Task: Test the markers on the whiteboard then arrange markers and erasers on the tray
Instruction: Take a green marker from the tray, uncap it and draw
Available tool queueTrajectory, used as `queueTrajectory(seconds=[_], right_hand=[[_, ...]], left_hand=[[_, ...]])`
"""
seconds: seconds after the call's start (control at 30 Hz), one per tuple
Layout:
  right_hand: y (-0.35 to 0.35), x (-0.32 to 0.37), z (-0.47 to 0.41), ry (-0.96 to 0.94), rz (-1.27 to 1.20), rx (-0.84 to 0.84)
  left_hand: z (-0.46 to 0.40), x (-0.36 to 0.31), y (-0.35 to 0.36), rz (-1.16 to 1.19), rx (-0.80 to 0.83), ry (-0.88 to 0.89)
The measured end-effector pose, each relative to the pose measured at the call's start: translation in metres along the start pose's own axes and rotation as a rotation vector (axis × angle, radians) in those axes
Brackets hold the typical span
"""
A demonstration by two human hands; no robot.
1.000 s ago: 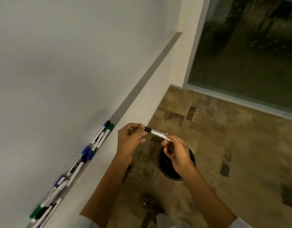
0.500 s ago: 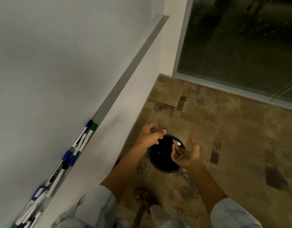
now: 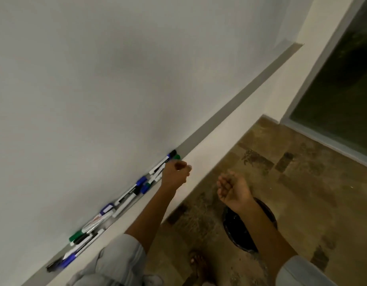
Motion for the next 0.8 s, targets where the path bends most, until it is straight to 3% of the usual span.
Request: queueTrajectory(seconds=[0.13, 0.3, 0.4, 0.5, 0.67, 0.73, 0.8], right_hand=[[0.101, -0.029, -0.017, -0.126, 0.544, 0.158], [0.174, -0.071, -0.044, -0.606, 1.484, 0.385], [0.178, -0.084, -0.064, -0.616, 1.939, 0.366], [0.177, -0.079, -0.079, -0.749, 2.190, 0.314], [0.183, -0.066, -0.081, -0.963, 2.266, 0.430], [0.189, -0.057, -0.073, -1.051, 2.151, 0.458], [0.197, -0.045, -0.053, -1.110, 1.878, 0.486]], left_hand=[[-0.015, 0.033, -0.088, 0.017, -0.221, -0.074], [-0.014, 0.061, -0.141, 0.058, -0.288, -0.159], [-0.001, 0.064, -0.153, 0.099, -0.275, -0.165], [0.004, 0.068, -0.161, 0.133, -0.249, -0.170], [0.011, 0.065, -0.159, 0.211, -0.223, -0.170], [0.013, 0.059, -0.156, 0.232, -0.224, -0.168], [0.015, 0.047, -0.149, 0.252, -0.208, -0.159]])
Point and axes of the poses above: each hand's wrist, its own z-axis away from the middle knuckle, its own y-axis out of the palm, x = y × z, the point moved 6 cm from there along -z, towards the middle knuckle, and after that the axes turned 4 degrees about -y, right-handed, at the moved point
